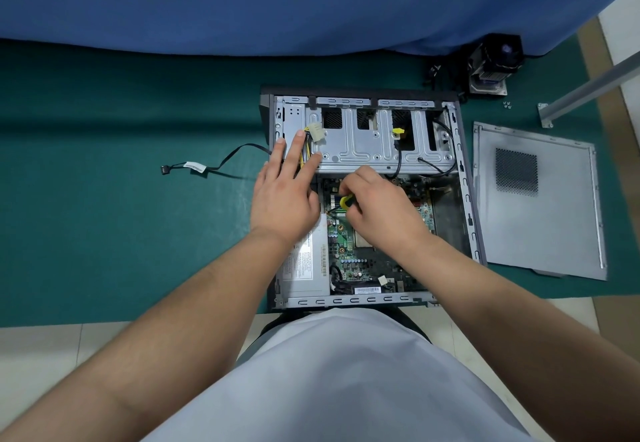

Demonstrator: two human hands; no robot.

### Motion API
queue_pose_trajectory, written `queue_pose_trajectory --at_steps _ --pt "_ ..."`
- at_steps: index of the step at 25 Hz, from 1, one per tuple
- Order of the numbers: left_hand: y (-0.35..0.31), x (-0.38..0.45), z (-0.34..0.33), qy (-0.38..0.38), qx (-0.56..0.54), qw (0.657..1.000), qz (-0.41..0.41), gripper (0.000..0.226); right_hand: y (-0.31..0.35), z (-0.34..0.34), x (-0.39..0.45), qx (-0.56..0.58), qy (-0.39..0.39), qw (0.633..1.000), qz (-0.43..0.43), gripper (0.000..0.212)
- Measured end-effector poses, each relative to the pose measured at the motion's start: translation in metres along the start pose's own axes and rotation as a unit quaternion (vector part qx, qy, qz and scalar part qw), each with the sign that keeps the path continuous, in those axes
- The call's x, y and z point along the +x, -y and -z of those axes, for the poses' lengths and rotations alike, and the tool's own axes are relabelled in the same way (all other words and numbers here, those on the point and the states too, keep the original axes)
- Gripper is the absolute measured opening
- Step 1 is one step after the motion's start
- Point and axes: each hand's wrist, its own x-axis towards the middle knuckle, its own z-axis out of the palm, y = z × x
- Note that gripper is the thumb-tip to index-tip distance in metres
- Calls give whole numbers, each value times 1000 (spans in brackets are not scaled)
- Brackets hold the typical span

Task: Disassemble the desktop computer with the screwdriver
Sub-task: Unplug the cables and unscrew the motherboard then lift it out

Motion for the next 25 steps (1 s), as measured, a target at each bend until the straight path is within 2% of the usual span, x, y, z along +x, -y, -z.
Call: queue_pose_trajectory --at_steps 15,20,23,25 --pt "2 0 -2 -3 24 1000 -6 62 -3 6 -9 27 -25 999 -22 27" --pt "-2 -4 0 -27 70 992 -101 51 -6 25 -17 94 -108 988 -64 22" --pt "-1 -7 0 -20 87 978 -187 46 -8 40 -25 202 -175 956 -122 21" --pt "-3 -6 2 -14 74 976 -202 43 -9 50 -31 279 -203 926 -154 17"
